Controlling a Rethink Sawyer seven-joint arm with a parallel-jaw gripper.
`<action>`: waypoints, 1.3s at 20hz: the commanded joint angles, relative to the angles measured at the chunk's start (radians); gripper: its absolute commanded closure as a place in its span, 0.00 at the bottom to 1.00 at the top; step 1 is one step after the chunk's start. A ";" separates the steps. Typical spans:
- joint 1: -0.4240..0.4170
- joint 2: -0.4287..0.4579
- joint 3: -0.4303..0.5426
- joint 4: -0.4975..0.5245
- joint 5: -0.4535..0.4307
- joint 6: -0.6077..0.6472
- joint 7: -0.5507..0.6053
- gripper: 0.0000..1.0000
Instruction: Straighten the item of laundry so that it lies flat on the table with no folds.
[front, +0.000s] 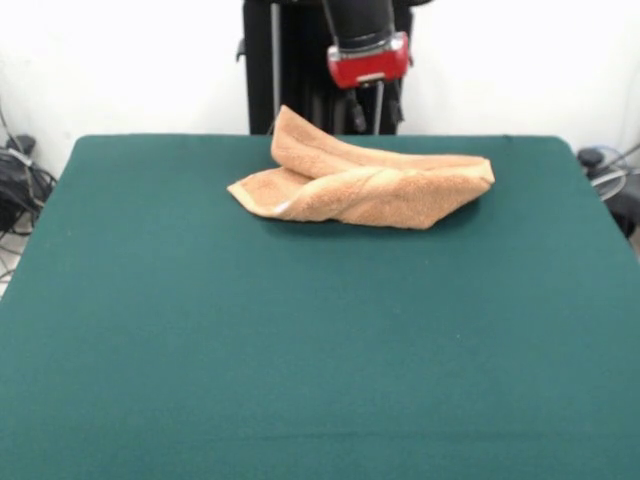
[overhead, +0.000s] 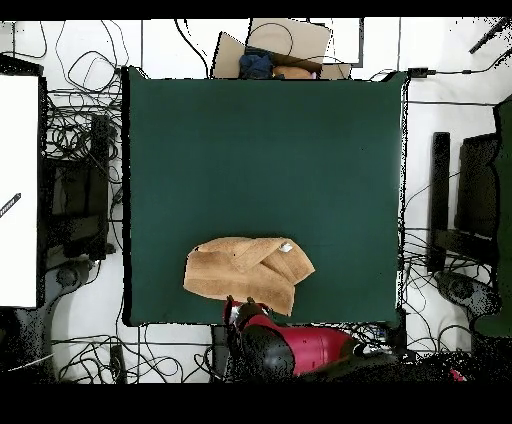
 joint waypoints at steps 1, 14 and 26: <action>-0.043 0.026 0.115 -0.177 -0.056 0.139 0.010 0.00; -0.162 -0.012 0.251 -0.211 -0.070 0.329 -0.050 0.00; -0.229 -0.055 0.358 -0.226 -0.053 0.485 -0.068 0.00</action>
